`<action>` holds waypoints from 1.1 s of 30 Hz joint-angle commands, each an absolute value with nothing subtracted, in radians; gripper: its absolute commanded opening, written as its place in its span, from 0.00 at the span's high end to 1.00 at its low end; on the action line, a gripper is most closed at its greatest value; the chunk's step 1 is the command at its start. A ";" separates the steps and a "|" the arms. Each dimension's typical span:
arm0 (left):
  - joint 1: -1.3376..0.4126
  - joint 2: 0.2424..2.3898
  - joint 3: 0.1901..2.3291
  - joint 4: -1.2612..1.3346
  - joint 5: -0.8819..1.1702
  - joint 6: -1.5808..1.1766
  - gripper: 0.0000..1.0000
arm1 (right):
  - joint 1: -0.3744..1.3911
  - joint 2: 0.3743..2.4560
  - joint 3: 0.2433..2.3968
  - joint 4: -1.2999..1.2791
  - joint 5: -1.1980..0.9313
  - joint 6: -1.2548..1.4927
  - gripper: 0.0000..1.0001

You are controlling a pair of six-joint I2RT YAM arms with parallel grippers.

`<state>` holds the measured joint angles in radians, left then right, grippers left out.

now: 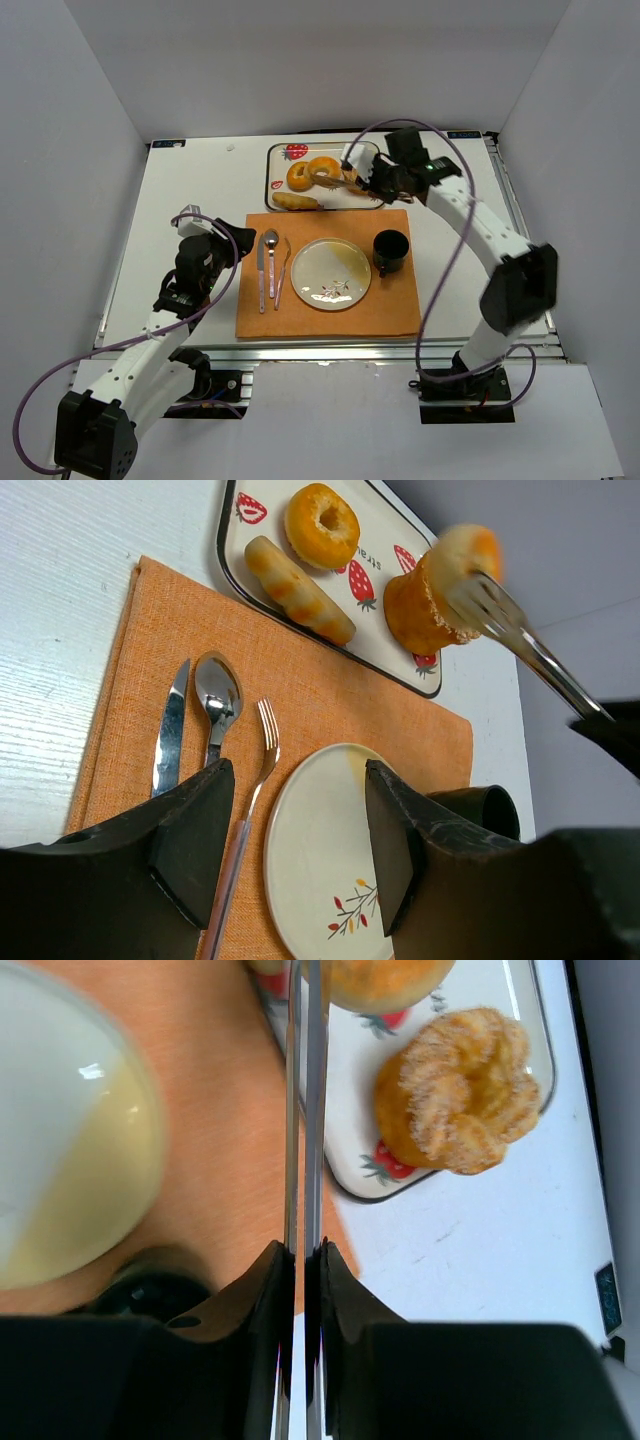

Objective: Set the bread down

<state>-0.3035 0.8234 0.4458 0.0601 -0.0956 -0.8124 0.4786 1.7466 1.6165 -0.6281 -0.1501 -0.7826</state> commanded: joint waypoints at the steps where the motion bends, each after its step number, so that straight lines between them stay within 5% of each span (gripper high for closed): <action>1: -0.302 0.818 0.468 0.069 -0.110 -0.804 0.35 | 0.472 1.563 1.465 -0.689 -0.355 -0.836 0.95; 10: -0.302 0.827 0.460 0.081 -0.106 -0.804 0.35 | 0.476 1.321 1.097 -0.752 -0.413 -0.930 0.89; 13: -0.302 0.838 0.463 0.087 -0.101 -0.804 0.35 | 0.477 1.313 1.077 -0.741 -0.407 -0.930 0.85; 21: -0.302 0.819 0.471 0.071 -0.115 -0.801 0.35 | 0.477 1.325 1.089 -0.758 -0.422 -0.942 0.53; 33: -0.302 0.801 0.462 0.063 -0.118 -0.804 0.35 | 0.476 1.278 1.195 -0.772 -0.505 -0.911 0.49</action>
